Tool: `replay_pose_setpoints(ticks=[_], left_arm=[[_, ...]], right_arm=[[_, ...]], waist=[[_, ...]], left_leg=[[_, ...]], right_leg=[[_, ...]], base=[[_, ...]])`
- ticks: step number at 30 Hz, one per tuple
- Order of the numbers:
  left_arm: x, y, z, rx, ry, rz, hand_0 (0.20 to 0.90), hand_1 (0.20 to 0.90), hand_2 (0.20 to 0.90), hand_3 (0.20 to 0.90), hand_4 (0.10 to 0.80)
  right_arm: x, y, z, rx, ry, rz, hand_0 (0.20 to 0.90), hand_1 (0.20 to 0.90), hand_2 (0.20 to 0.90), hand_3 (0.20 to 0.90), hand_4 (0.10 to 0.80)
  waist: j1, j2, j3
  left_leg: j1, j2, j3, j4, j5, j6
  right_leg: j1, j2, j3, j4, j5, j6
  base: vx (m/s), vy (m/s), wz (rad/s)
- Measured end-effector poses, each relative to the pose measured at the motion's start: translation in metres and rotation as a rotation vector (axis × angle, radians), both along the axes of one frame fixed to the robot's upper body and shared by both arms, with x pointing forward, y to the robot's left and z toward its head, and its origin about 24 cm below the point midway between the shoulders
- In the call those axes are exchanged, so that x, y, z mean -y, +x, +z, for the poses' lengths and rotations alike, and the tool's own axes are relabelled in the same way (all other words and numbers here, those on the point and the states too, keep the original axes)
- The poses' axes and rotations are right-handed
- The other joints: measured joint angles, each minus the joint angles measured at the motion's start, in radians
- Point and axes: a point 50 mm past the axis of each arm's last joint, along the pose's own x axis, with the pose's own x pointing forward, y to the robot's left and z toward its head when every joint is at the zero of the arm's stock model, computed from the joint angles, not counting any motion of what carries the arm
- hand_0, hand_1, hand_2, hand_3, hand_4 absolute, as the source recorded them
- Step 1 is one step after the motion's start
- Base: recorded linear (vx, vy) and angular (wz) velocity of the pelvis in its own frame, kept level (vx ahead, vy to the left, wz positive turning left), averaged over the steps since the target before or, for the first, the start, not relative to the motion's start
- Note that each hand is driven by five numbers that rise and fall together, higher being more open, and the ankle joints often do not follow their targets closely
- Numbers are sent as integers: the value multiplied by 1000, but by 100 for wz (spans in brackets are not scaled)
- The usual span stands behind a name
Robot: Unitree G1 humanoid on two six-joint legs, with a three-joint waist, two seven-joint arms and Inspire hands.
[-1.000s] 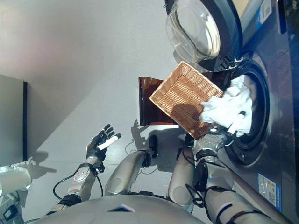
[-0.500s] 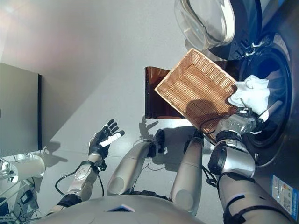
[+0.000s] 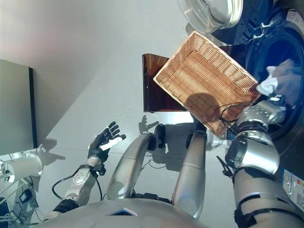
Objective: Pick up the clothes and place them into the washing machine
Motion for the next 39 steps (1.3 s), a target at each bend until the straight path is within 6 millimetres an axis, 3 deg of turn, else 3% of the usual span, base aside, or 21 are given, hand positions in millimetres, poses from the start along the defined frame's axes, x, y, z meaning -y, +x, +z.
replay_pose_setpoints(ticks=[13, 14, 15, 39], left_arm=[[1, 3, 5, 25, -4, -3, 900, 900, 900, 900, 800], [1, 3, 5, 25, -4, -2, 900, 900, 900, 900, 800], [1, 3, 5, 25, -4, -2, 900, 900, 900, 900, 800], [1, 2, 4, 21, -1, 6, 900, 900, 900, 900, 800]], right_arm=[[2, -1, 10, -7, 39, -57, 200, 200, 200, 200, 300], [2, 0, 10, -6, 41, -56, 502, 502, 502, 502, 516], [2, 0, 10, -7, 44, -57, 900, 900, 900, 900, 800], [-3, 3, 12, 2, 54, -64, 900, 900, 900, 900, 800]], waist=[[-14, 1, 0], [-13, 1, -1], [-11, 1, -1], [-2, 4, -7]], left_leg=[[-1, -13, 22, -5, -9, 18], [-1, -13, 22, -4, -9, 18], [-1, -13, 22, -2, -9, 18], [0, -6, 32, 24, -23, 19]], right_leg=[[-12, -2, 22, -4, 8, 8], [-12, -2, 22, -3, 7, 7], [-12, -2, 23, -2, 7, 6], [-8, 3, 32, 5, 8, 12]], base=[[5, 6, -1], [0, 0, 0], [0, 0, 0], [1, 1, 0]])
